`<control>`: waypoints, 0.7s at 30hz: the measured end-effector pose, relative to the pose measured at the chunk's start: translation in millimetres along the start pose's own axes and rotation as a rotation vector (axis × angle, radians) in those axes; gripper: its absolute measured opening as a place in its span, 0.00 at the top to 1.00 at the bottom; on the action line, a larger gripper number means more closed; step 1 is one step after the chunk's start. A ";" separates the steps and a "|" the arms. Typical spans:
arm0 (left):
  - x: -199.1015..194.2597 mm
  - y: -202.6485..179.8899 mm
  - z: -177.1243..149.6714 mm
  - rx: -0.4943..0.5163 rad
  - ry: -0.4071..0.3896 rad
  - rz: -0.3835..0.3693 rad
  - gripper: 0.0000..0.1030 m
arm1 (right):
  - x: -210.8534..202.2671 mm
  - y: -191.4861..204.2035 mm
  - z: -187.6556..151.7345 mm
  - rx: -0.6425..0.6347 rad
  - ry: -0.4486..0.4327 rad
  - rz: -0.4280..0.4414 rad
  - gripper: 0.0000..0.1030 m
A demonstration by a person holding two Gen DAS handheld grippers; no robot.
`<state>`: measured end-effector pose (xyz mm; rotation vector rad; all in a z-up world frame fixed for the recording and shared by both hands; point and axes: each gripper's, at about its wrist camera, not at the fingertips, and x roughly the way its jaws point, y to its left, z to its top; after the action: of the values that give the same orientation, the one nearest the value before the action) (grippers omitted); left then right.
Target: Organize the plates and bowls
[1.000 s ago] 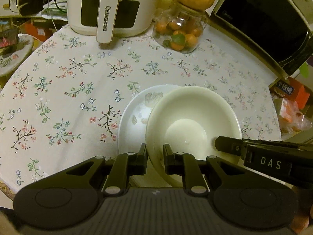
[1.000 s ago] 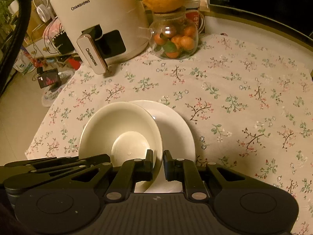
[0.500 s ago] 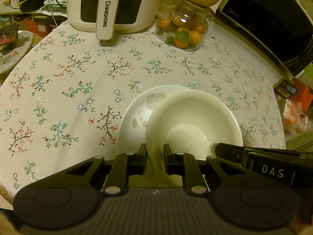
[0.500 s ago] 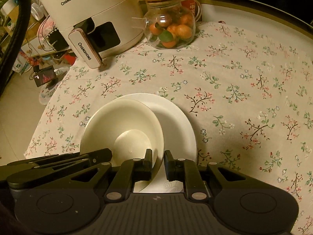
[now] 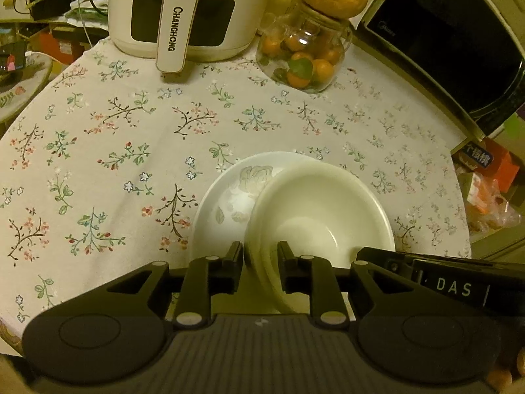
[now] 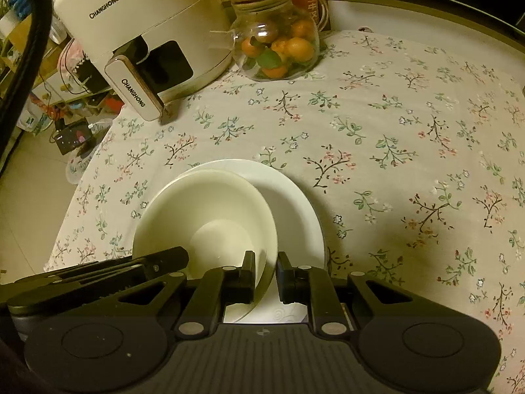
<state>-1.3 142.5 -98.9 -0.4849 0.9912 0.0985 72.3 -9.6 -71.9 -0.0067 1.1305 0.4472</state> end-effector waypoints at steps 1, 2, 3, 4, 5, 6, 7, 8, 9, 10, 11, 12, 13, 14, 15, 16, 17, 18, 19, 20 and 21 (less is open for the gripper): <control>-0.1 0.6 0.1 -0.002 0.002 -0.003 0.80 | -0.5 -0.5 -0.3 0.001 0.001 0.002 0.87; -0.5 1.6 0.3 -0.006 0.003 -0.004 0.79 | -1.4 -1.0 -0.3 0.004 -0.001 0.004 0.87; -1.4 2.6 1.0 -0.009 0.000 -0.003 0.77 | -2.3 -1.3 -0.2 0.006 -0.004 0.004 0.86; -3.0 3.4 1.7 -0.009 -0.007 -0.001 0.77 | -3.7 -1.7 0.1 0.009 -0.009 0.007 0.85; -5.2 3.9 2.4 -0.008 -0.017 0.001 0.77 | -5.4 -2.4 0.7 0.015 -0.015 0.009 0.84; -8.7 4.5 3.1 -0.007 -0.031 0.005 0.76 | -7.6 -2.6 1.5 0.024 -0.023 0.012 0.83; -12.5 5.2 3.6 -0.003 -0.047 0.010 0.74 | -10.3 -3.1 2.1 0.030 -0.034 0.018 0.80; -18.1 5.1 3.5 0.004 -0.066 0.018 0.73 | -14.0 -3.0 2.7 0.031 -0.045 0.022 0.80; -23.8 3.9 2.5 0.013 -0.083 0.029 0.70 | -19.1 -2.0 2.2 0.031 -0.060 0.024 0.79; -30.2 2.5 0.5 0.025 -0.100 0.042 0.66 | -24.4 -0.9 1.1 0.024 -0.077 0.026 0.76; -37.7 0.0 -2.5 0.043 -0.120 0.060 0.64 | -30.7 0.8 -1.2 0.015 -0.096 0.022 0.75; -47.0 -4.0 -6.9 0.070 -0.143 0.084 0.59 | -38.5 3.9 -5.2 0.002 -0.120 0.014 0.73; -55.0 -7.5 -10.6 0.094 -0.163 0.101 0.54 | -46.3 6.5 -10.5 -0.009 -0.141 0.009 0.72; -65.4 -11.1 -16.3 0.117 -0.184 0.115 0.52 | -53.9 8.5 -16.7 -0.017 -0.159 0.005 0.70; -73.7 -14.0 -20.5 0.131 -0.203 0.124 0.47 | -62.3 10.7 -24.4 -0.028 -0.180 0.003 0.67; -81.7 -15.8 -25.0 0.144 -0.222 0.134 0.43 | -69.7 13.1 -32.8 -0.040 -0.200 0.004 0.66; -89.9 -17.4 -30.1 0.158 -0.239 0.153 0.40 | -77.5 16.1 -42.2 -0.051 -0.217 0.001 0.65; -98.0 -18.7 -35.0 0.170 -0.252 0.174 0.37 | -82.9 18.1 -47.6 -0.056 -0.230 -0.004 0.65; -103.6 -19.7 -39.7 0.178 -0.259 0.189 0.36 | -89.4 20.5 -53.5 -0.056 -0.246 -0.010 0.65; -110.1 -19.9 -44.5 0.184 -0.265 0.196 0.35 | -96.0 22.9 -59.4 -0.055 -0.262 -0.014 0.65; -117.3 -20.5 -49.9 0.189 -0.270 0.199 0.32 | -103.3 25.2 -66.0 -0.054 -0.281 -0.014 0.64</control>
<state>-98.9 118.5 -17.9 -0.1923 0.7718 0.2402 -29.9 -37.0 -4.9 0.0013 0.8421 0.4508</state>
